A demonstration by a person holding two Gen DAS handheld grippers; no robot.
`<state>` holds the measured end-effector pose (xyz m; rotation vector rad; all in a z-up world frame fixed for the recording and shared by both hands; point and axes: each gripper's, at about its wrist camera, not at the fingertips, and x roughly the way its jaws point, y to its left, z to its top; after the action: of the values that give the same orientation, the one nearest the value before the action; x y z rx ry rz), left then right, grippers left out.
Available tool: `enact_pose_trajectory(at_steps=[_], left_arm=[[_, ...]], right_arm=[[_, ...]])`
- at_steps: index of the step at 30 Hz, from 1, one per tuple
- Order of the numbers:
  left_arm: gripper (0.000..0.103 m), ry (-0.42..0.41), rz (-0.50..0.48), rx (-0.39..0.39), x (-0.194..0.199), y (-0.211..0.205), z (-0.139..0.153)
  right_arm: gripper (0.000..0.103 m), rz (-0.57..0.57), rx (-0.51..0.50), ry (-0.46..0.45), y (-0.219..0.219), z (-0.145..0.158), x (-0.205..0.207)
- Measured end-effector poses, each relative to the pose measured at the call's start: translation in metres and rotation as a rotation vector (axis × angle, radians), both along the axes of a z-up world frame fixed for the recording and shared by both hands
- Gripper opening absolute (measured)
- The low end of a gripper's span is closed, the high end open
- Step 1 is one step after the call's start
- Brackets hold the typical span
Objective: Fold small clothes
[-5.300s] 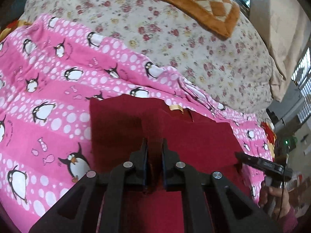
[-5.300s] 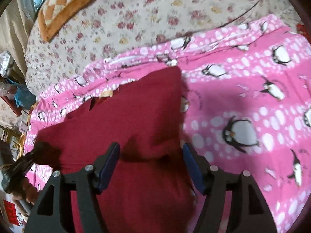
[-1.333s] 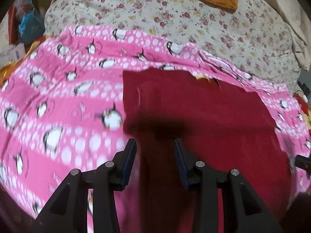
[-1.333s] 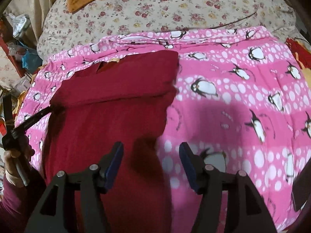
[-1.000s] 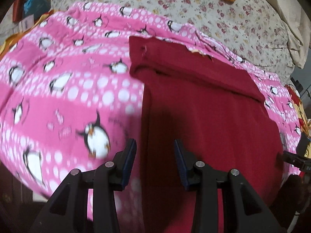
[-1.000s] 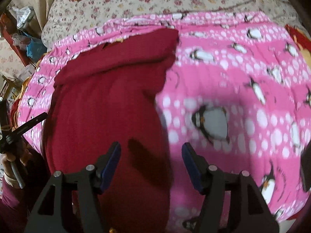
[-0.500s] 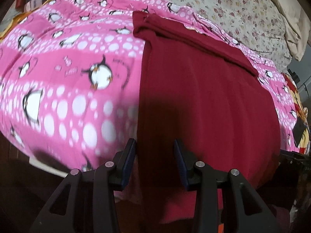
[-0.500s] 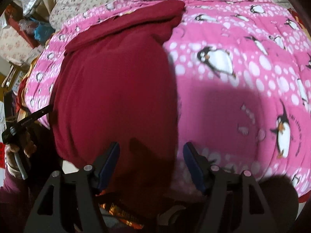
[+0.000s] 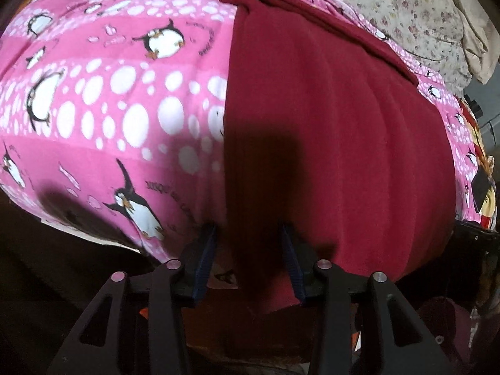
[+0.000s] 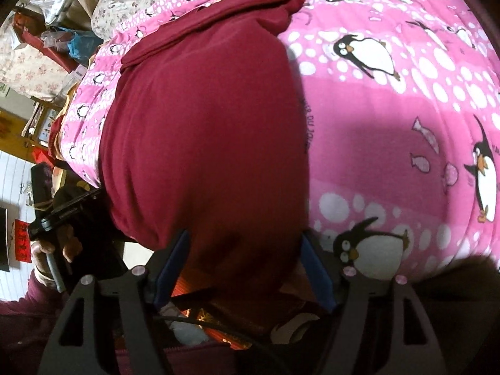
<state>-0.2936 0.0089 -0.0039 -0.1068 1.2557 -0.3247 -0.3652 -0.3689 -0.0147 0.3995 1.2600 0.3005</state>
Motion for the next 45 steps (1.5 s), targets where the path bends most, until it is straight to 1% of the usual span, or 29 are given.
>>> enact_pose_trajectory(at_steps=[4,5,6,7,8,9,10,12,13,14,15,17,20,23,25,28,31,33,35,39,41,44,45], left_arm=[[0.025,0.002,-0.03,0.024,-0.001,-0.008,-0.001],[0.024,0.012,-0.051,0.032,-0.001,-0.011,-0.003],[0.014,0.018,-0.067,0.035,-0.002,-0.013,-0.004],[0.008,0.02,-0.081,0.029,-0.004,-0.015,-0.004],[0.0,0.015,-0.091,0.021,-0.005,-0.016,-0.002],[0.0,0.006,-0.092,0.011,-0.005,-0.016,0.001],[0.0,-0.002,-0.089,-0.001,-0.005,-0.014,0.004],[0.0,-0.016,-0.074,-0.059,-0.005,-0.008,0.014],[0.0,-0.026,-0.064,-0.095,-0.005,-0.003,0.02],[0.0,-0.04,-0.055,-0.122,-0.003,0.002,0.028],[0.0,-0.061,-0.047,-0.139,-0.002,0.007,0.036],[0.0,-0.118,-0.024,-0.17,0.003,0.015,0.057],[0.0,-0.198,0.006,-0.227,0.017,0.028,0.087],[0.0,-0.264,0.011,-0.252,0.039,0.027,0.11],[0.0,-0.299,0.019,-0.25,0.052,0.027,0.12],[0.0,-0.337,0.026,-0.261,0.083,0.019,0.132],[0.0,-0.341,0.064,-0.281,0.119,0.005,0.135],[0.0,-0.346,0.087,-0.281,0.143,0.001,0.136],[0.0,-0.334,0.106,-0.291,0.173,-0.005,0.133],[0.0,-0.312,0.155,-0.296,0.216,-0.011,0.121],[0.0,-0.298,0.174,-0.29,0.238,-0.016,0.112],[0.0,-0.254,0.173,-0.307,0.266,-0.02,0.096],[0.0,-0.251,0.176,-0.313,0.272,-0.021,0.091]], right_arm=[[0.076,-0.007,0.001,-0.023,-0.001,-0.002,-0.001],[0.071,-0.002,-0.016,-0.033,0.001,-0.002,-0.003],[0.055,0.021,-0.048,-0.04,0.004,-0.001,-0.005],[0.042,0.05,-0.078,-0.049,0.009,0.0,-0.005],[0.012,0.066,-0.074,-0.054,0.011,0.001,-0.005],[0.01,0.061,-0.033,-0.047,0.009,0.0,-0.004],[0.01,0.057,-0.021,-0.043,0.008,0.0,-0.004],[0.01,0.063,-0.014,-0.048,0.008,0.003,-0.002],[0.01,0.06,0.019,-0.06,0.007,0.007,-0.002],[0.01,0.051,0.077,-0.079,0.004,0.014,-0.002],[0.01,0.045,0.117,-0.096,0.002,0.02,-0.001],[0.01,0.034,0.18,-0.147,-0.002,0.038,0.002],[0.01,0.0,0.262,-0.199,-0.01,0.057,0.014],[0.01,-0.042,0.291,-0.259,-0.017,0.073,0.033],[0.01,-0.06,0.309,-0.292,-0.019,0.081,0.047],[0.01,-0.09,0.301,-0.355,-0.021,0.099,0.075],[0.01,-0.136,0.293,-0.391,-0.033,0.111,0.102],[0.01,-0.177,0.28,-0.406,-0.04,0.114,0.124],[0.01,-0.216,0.282,-0.403,-0.048,0.113,0.146],[0.01,-0.282,0.282,-0.367,-0.061,0.099,0.198],[0.01,-0.291,0.269,-0.358,-0.061,0.093,0.218],[0.01,-0.312,0.236,-0.332,-0.065,0.081,0.249],[0.01,-0.323,0.228,-0.323,-0.067,0.076,0.257]])
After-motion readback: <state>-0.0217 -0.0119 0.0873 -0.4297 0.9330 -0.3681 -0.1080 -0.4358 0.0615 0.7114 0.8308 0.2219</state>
